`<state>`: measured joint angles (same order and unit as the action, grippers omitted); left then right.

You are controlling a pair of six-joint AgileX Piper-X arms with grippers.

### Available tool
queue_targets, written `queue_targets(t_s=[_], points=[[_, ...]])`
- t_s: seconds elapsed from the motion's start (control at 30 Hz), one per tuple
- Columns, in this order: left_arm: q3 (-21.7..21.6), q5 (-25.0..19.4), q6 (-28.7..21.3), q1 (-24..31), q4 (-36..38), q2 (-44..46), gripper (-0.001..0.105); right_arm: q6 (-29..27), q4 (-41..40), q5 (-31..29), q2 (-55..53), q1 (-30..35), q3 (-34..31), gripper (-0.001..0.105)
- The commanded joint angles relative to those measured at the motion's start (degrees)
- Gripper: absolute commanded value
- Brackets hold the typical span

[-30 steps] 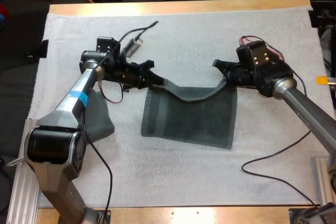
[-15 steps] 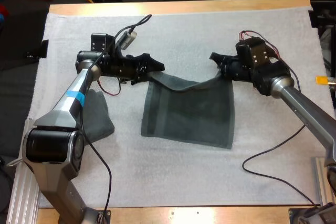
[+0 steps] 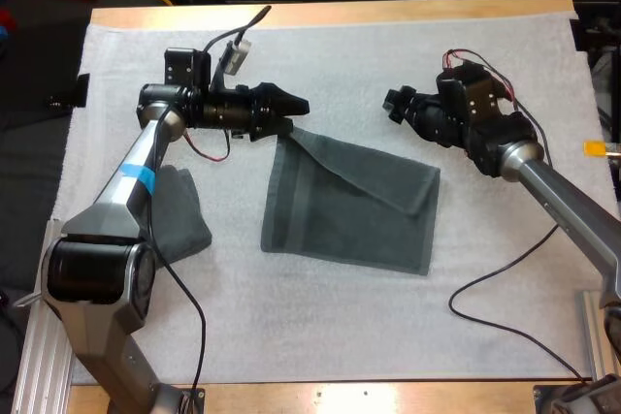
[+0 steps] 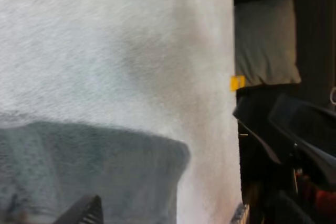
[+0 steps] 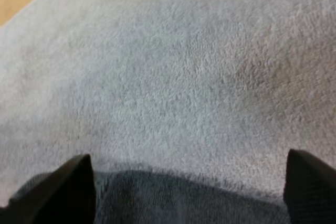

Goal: Pick towel from pile, fold and stack

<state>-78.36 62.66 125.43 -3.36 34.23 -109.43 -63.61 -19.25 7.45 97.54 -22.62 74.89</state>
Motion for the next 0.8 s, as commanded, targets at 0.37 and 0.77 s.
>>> queue_targets(t_s=[0.37,0.77], points=[[-0.54,-6.78,-8.34,-0.24,3.85,12.06,0.064,-12.19,-10.19,0.19,-8.44,0.28,0.40,0.072],[-0.54,-25.07,-27.67,-0.24,25.94,23.59,0.064,-18.37,-23.92,0.19,-15.87,-3.20,0.40,0.072]])
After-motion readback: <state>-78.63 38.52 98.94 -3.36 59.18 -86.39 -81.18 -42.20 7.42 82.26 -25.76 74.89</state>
